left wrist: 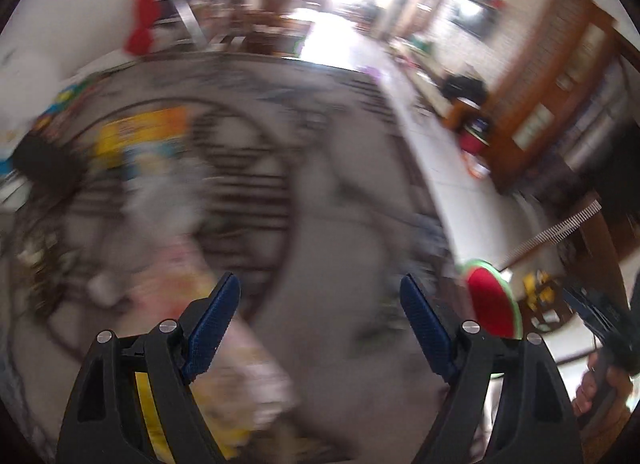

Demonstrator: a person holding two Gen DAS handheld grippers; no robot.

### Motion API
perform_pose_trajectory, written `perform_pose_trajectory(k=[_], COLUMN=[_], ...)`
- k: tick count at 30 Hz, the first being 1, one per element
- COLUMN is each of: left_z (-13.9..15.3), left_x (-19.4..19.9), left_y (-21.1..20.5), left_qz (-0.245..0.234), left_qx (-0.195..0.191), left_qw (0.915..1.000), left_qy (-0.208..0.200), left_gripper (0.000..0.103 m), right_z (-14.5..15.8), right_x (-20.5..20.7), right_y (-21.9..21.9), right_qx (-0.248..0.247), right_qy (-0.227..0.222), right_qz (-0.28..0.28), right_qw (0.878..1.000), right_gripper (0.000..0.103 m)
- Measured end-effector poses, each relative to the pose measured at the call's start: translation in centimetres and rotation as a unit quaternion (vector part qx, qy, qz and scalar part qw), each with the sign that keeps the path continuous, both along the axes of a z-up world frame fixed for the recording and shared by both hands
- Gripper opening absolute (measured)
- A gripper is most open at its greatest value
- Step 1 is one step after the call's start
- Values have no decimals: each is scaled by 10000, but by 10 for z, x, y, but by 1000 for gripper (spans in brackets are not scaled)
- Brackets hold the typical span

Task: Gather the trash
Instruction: 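Move both tools back over the trash on the table, then grasp the brown cigarette carton with the left tool while the right tool grasps a white-blue snack bag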

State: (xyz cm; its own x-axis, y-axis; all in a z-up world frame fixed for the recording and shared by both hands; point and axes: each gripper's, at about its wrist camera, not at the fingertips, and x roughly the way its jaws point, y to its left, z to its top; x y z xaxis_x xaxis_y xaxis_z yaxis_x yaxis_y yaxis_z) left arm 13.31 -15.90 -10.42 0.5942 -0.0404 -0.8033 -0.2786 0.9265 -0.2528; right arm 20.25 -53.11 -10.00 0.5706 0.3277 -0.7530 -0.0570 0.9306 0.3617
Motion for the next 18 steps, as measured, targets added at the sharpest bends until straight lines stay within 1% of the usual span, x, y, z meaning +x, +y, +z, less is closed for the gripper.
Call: perform_pose_trajectory(k=[4,7,11,13,16,18], left_z=[-2,-10,-20,-27,-41,-51], left_x=[-23,-44,-63,-68,-74,-79], left_y=[53,101,149,168,199,222], left_qz=[529,1003,1353,1454,1688,1926], left_qx=[304,317,358,393,300,47], left_qw=[9981,9944,9898,9880,9837,9793], left_qy=[-11,101,257,334,542,622], left_gripper=[79,79,79,79,79,79], right_z=[2,4,3,3,4,5], right_x=[-4,-11,-21,-28,-38,-44], right_y=[37,61,87,100,118,130], right_qx=[-52,-112,-187,-240,-285,-305], right_qy=[-15,-20,70,97,99,123], right_qz=[333,475,495,484,409,370], right_qw=[9994,9988,9986,9985,9987,9988], right_gripper=[62,62,62,63,66,66])
